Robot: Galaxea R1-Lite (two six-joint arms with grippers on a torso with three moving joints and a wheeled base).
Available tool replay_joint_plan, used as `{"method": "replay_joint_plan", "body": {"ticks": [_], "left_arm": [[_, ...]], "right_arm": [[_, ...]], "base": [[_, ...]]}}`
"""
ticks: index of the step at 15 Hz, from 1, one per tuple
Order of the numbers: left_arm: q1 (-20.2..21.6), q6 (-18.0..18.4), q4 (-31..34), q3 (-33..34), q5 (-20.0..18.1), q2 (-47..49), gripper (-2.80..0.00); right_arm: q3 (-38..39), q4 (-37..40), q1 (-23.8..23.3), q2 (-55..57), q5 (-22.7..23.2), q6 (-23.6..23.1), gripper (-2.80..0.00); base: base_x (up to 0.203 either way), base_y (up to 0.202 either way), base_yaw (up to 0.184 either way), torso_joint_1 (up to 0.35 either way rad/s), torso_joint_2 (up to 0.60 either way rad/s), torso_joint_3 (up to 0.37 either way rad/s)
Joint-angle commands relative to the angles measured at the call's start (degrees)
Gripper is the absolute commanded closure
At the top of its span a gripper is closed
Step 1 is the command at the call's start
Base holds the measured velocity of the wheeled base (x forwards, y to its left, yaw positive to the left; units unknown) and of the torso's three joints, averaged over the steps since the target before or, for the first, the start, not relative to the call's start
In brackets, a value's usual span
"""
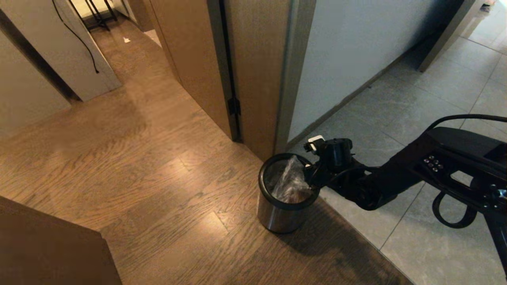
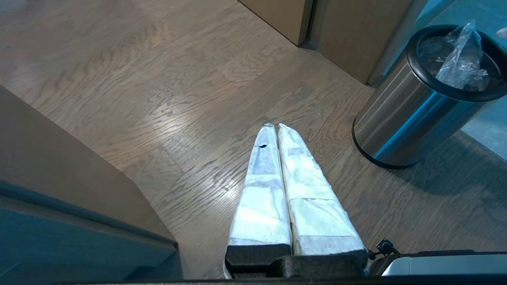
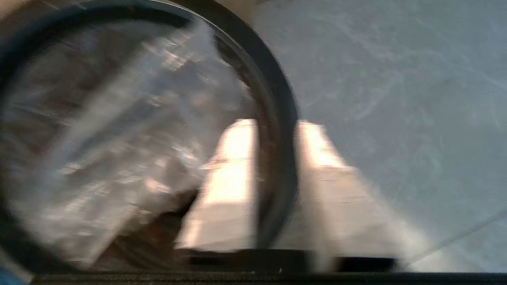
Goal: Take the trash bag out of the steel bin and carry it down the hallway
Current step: Place the outer trash can on the ground
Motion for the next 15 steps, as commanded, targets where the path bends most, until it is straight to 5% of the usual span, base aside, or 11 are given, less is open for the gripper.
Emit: {"method": "replay_joint_plan", "body": {"ticks": [1, 15], "left_arm": [[0.0, 0.0, 0.0, 0.0, 0.0, 0.0, 0.0], [0.0, 0.0, 0.0, 0.0, 0.0, 0.0, 0.0]], "right_arm": [[0.6, 0.4, -0.3, 0.9, -0.2, 0.0, -2.8], [-0.4, 1.4, -1.9, 5.4, -0.5, -0.3, -2.8]], "base": [[0.0, 0.0, 0.0, 0.0, 0.0, 0.0], [0.0, 0.0, 0.0, 0.0, 0.0, 0.0]]}}
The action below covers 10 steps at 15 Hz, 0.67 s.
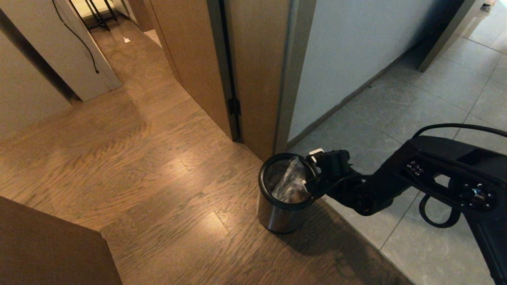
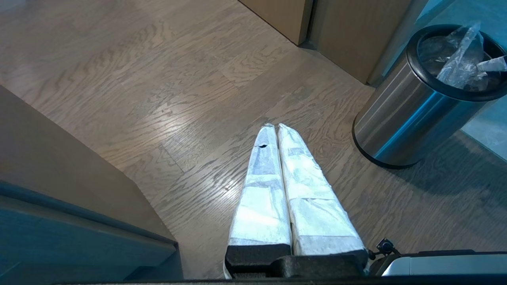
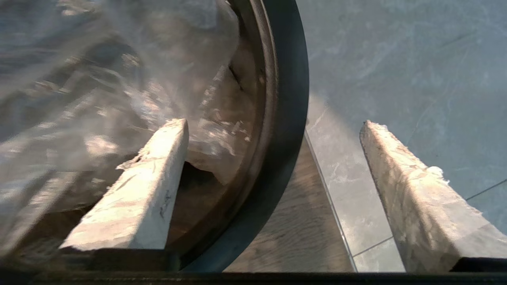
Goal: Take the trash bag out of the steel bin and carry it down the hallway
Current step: Place the outer trash can on the ground
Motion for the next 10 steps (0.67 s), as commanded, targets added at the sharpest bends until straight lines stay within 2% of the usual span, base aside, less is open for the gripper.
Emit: {"method": "replay_joint_plan", "body": {"ticks": [1, 10], "left_arm": [[0.0, 0.0, 0.0, 0.0, 0.1, 0.0, 0.0], [0.0, 0.0, 0.0, 0.0, 0.0, 0.0, 0.0]], "right_arm": [[-0.8, -0.3, -0.4, 1.2, -0.1, -0.1, -2.8], [-6.1, -0.4, -2.0, 4.7, -0.2, -1.5, -2.8]], "base": [[0.0, 0.0, 0.0, 0.0, 0.0, 0.0], [0.0, 0.0, 0.0, 0.0, 0.0, 0.0]]}}
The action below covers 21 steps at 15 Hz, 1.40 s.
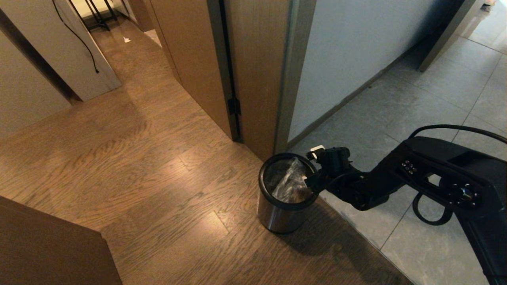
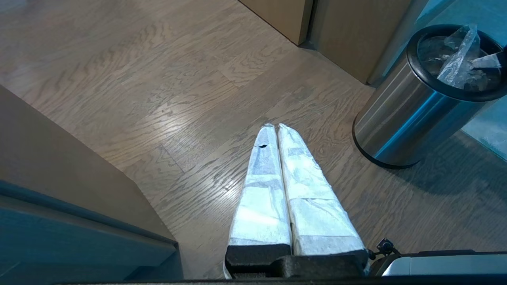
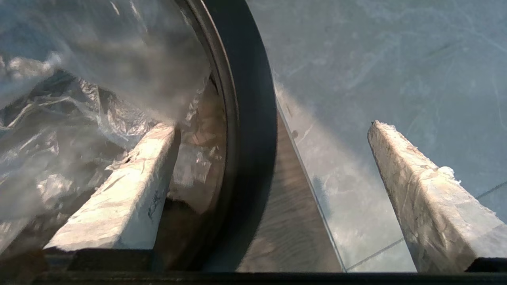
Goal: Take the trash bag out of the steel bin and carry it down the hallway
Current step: Place the outer trash can on the ground
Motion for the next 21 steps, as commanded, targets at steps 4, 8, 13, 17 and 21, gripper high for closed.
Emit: {"method": "replay_joint_plan", "body": {"ticks": [4, 8, 13, 17, 21], "left_arm": [[0.0, 0.0, 0.0, 0.0, 0.0, 0.0, 0.0], [0.0, 0.0, 0.0, 0.0, 0.0, 0.0, 0.0], [0.0, 0.0, 0.0, 0.0, 0.1, 0.0, 0.0], [0.0, 0.0, 0.0, 0.0, 0.0, 0.0, 0.0], [0.0, 0.0, 0.0, 0.0, 0.0, 0.0, 0.0]], "right_arm": [[-3.3, -0.6, -0.3, 3.4, -0.2, -0.6, -2.8], [-3.4, -1.2, -0.9, 2.8, 0.0, -1.5, -2.8], [-3.4, -2.4, -1.5, 4.3, 0.2, -1.8, -2.8], [-3.5, -2.4, -1.2, 5.0, 0.7, -2.4, 0.0], [-3.6, -2.2, -1.1, 4.5, 0.7, -2.3, 0.0]], "base": [[0.0, 0.0, 0.0, 0.0, 0.0, 0.0], [0.0, 0.0, 0.0, 0.0, 0.0, 0.0], [0.0, 0.0, 0.0, 0.0, 0.0, 0.0], [0.0, 0.0, 0.0, 0.0, 0.0, 0.0], [0.0, 0.0, 0.0, 0.0, 0.0, 0.0]]}}
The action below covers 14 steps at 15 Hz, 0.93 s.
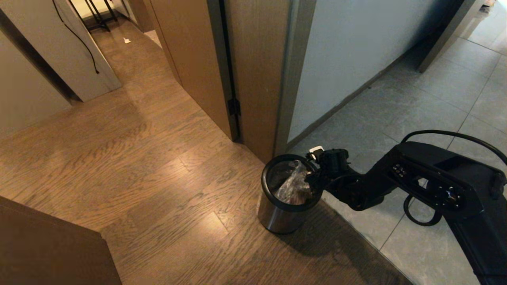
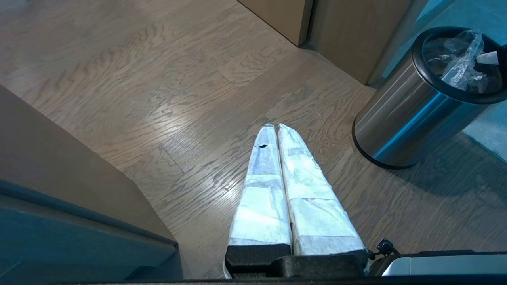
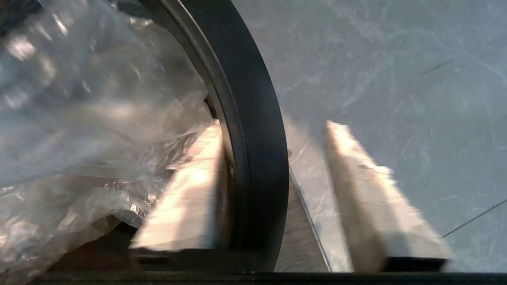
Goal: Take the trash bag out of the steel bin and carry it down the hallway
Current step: Place the outer trash can on the ground
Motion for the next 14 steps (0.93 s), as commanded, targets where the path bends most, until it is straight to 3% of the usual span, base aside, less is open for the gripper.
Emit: {"method": "replay_joint_plan", "body": {"ticks": [1, 14], "left_arm": [[0.0, 0.0, 0.0, 0.0, 0.0, 0.0, 0.0], [0.0, 0.0, 0.0, 0.0, 0.0, 0.0, 0.0]], "right_arm": [[0.0, -0.2, 0.0, -0.2, -0.1, -0.1, 0.0], [4.2, 1.6, 0.2, -11.7, -0.1, -0.1, 0.0]], "base": [[0.0, 0.0, 0.0, 0.0, 0.0, 0.0], [0.0, 0.0, 0.0, 0.0, 0.0, 0.0]]}}
